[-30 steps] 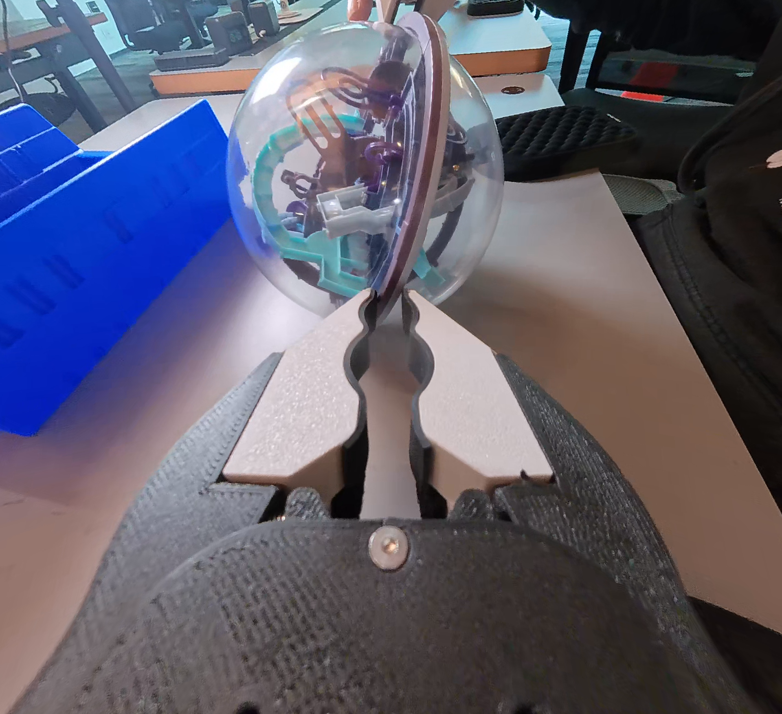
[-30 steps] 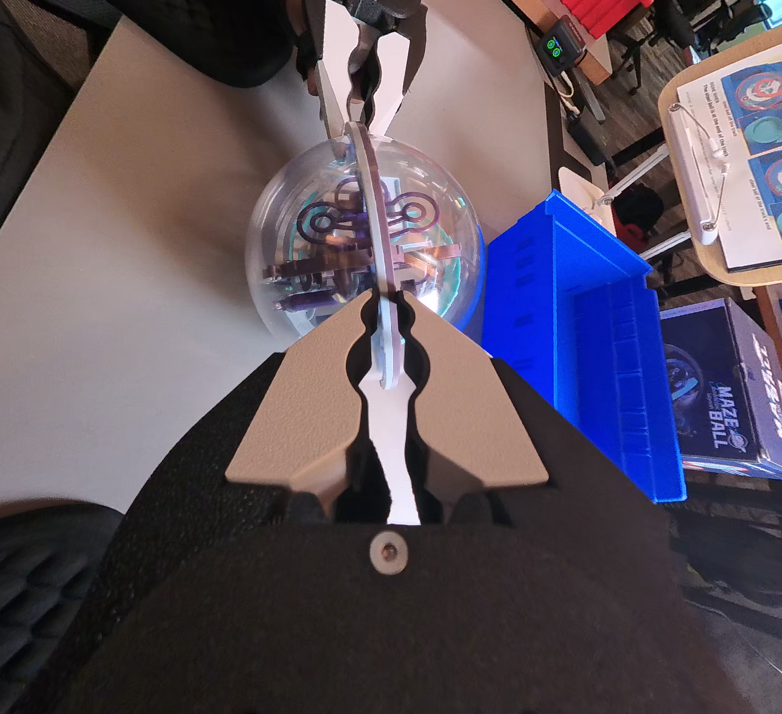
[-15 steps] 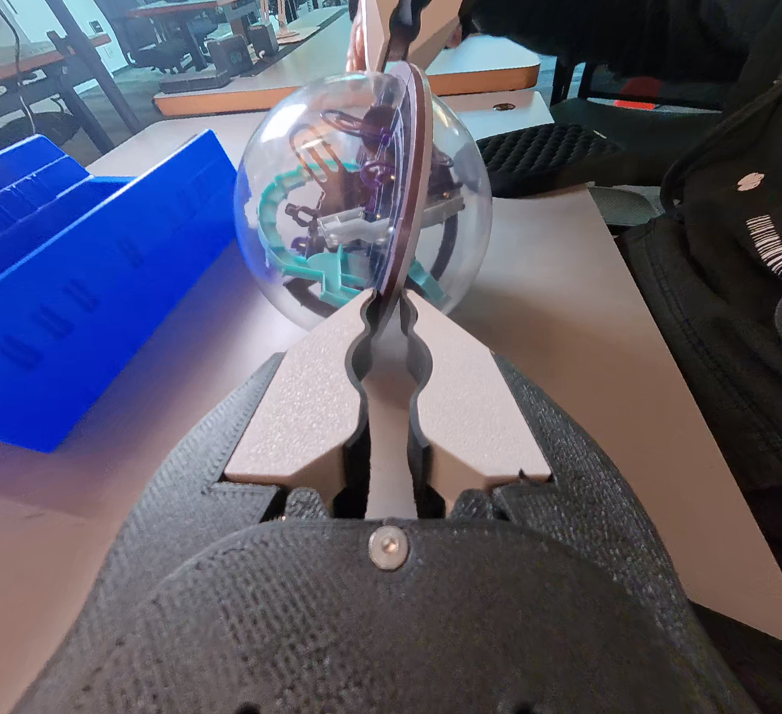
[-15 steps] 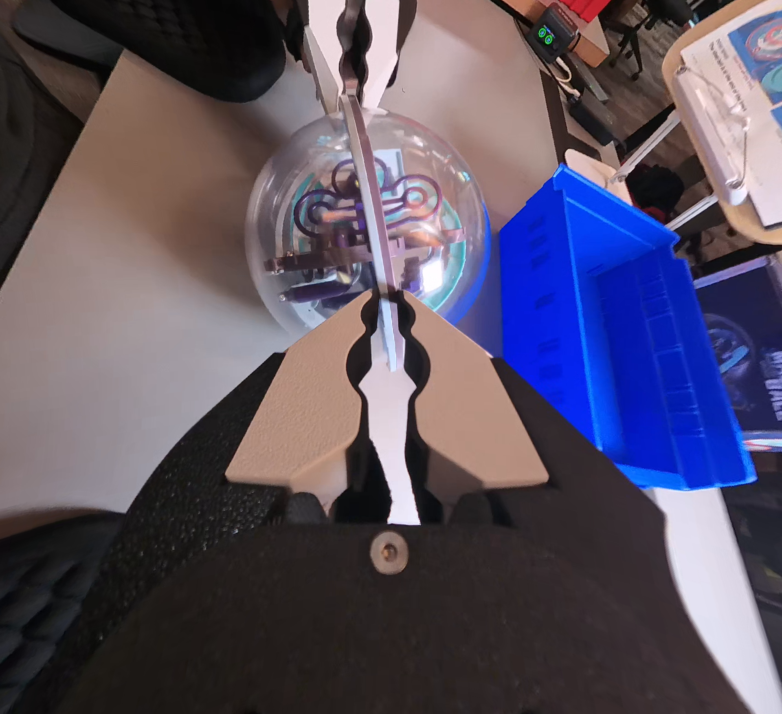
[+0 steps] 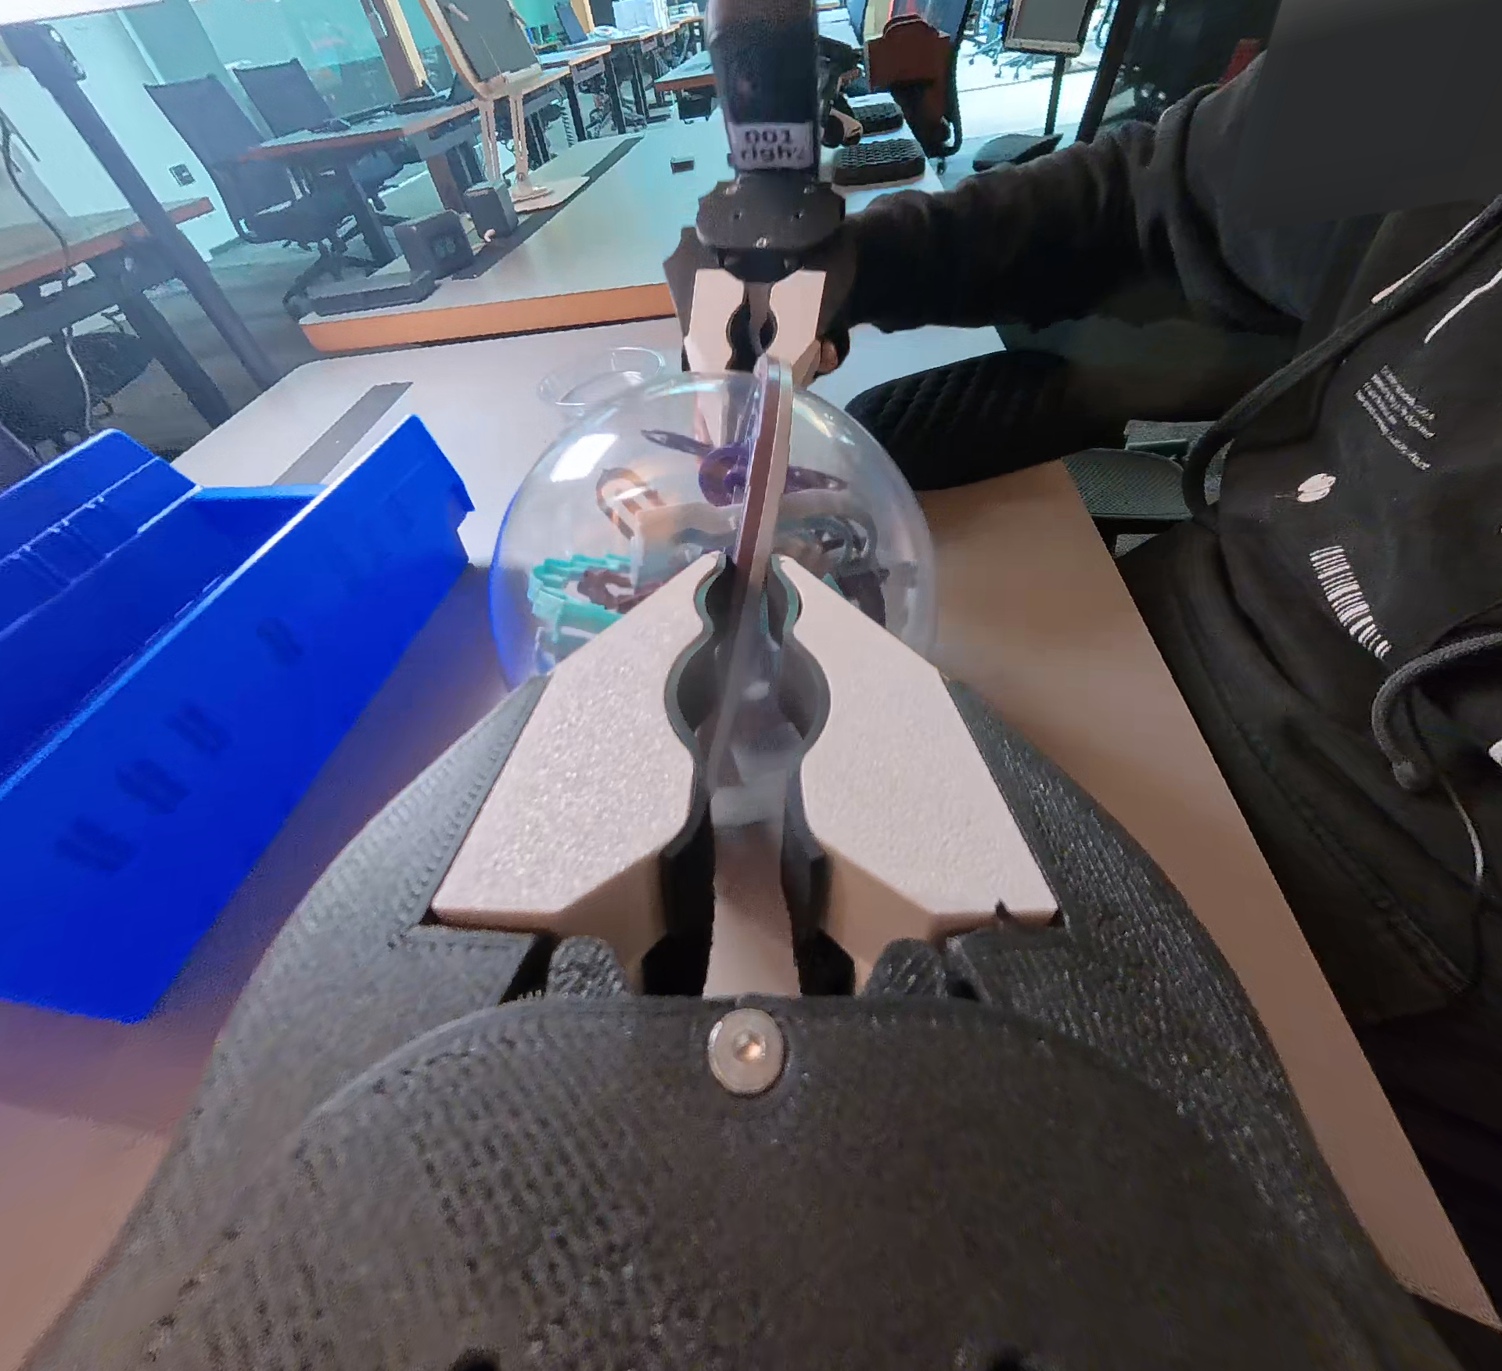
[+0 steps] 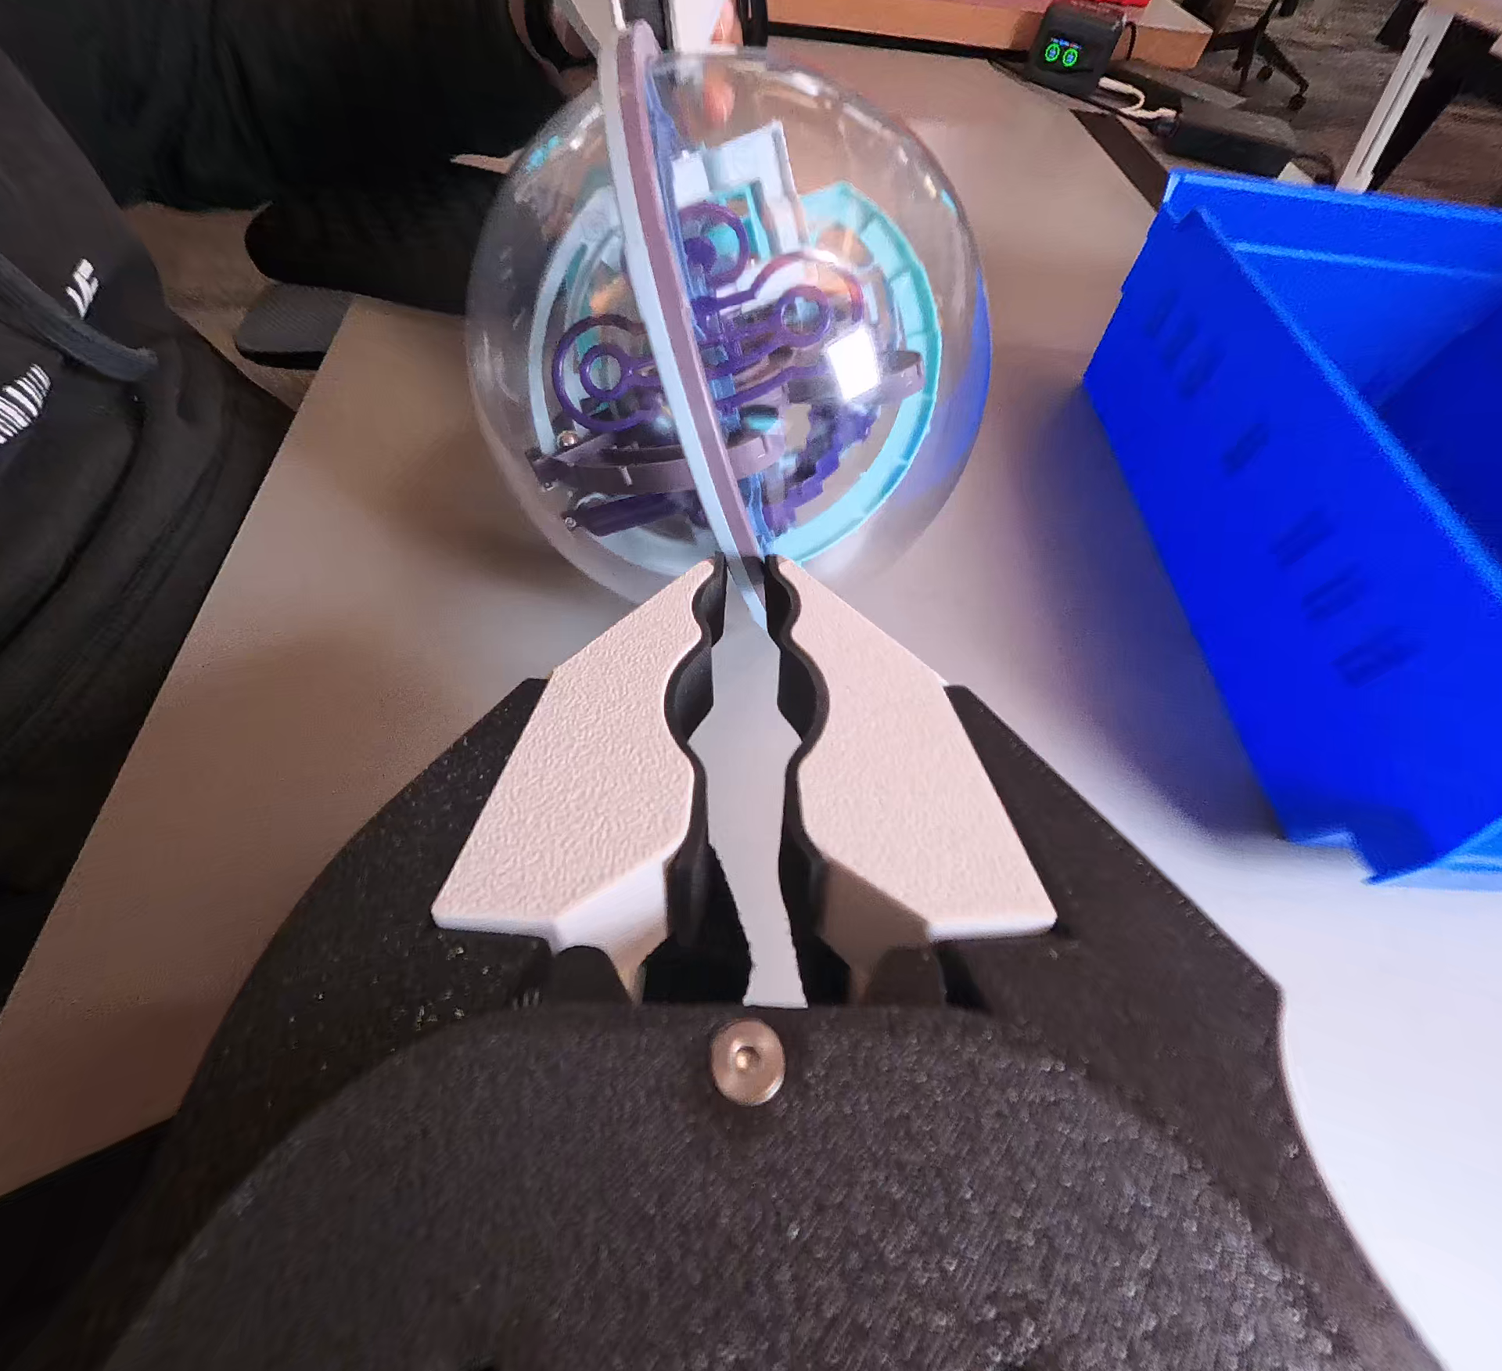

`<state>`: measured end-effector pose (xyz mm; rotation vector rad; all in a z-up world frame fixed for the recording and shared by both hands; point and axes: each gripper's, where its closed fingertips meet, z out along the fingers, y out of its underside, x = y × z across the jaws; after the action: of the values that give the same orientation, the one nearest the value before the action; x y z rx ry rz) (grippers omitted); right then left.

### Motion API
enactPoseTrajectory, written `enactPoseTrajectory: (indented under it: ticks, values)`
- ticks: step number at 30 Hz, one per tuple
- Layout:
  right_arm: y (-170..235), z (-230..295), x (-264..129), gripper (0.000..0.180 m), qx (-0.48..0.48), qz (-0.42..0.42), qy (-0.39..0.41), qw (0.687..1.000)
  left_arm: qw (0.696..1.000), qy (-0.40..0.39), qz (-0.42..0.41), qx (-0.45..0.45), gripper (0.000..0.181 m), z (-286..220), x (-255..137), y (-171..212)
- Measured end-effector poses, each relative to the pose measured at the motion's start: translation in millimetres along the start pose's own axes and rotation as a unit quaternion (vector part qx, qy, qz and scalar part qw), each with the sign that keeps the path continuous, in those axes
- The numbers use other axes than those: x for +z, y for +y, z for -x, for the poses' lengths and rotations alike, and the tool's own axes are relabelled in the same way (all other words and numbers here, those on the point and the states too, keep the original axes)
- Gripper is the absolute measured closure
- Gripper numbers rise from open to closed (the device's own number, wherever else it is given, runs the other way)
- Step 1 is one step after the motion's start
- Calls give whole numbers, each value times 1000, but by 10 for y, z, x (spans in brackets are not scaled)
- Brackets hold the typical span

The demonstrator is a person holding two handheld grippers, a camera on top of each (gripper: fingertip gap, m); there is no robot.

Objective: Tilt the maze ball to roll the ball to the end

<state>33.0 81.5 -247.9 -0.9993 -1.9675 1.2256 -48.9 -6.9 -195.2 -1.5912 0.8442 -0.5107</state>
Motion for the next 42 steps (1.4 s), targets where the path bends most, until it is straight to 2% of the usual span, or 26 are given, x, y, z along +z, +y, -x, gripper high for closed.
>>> enactPoseTrajectory:
  ticks: [8, 23, 32, 37, 42]
  values:
    - [198, -10, 34, 172, 54, -14, -21, 998, 999, 15, 31, 11, 174, 32, 191, -175]
    - [459, -178, 44, 174, 95, 5, 8, 995, 992, 38, 95, -72, 174, 307, 607, -355]
    - [221, -262, -102, 167, 83, -25, 50, 995, 989, 19, 74, -130, 174, 472, 528, -320]
    - [32, -204, -169, 164, 31, -12, 92, 995, 987, 9, 65, -147, 174, 552, 488, -296]
    - [-129, -14, -104, 164, -4, -9, 92, 996, 985, -8, 61, -160, 174, 626, 431, -265]
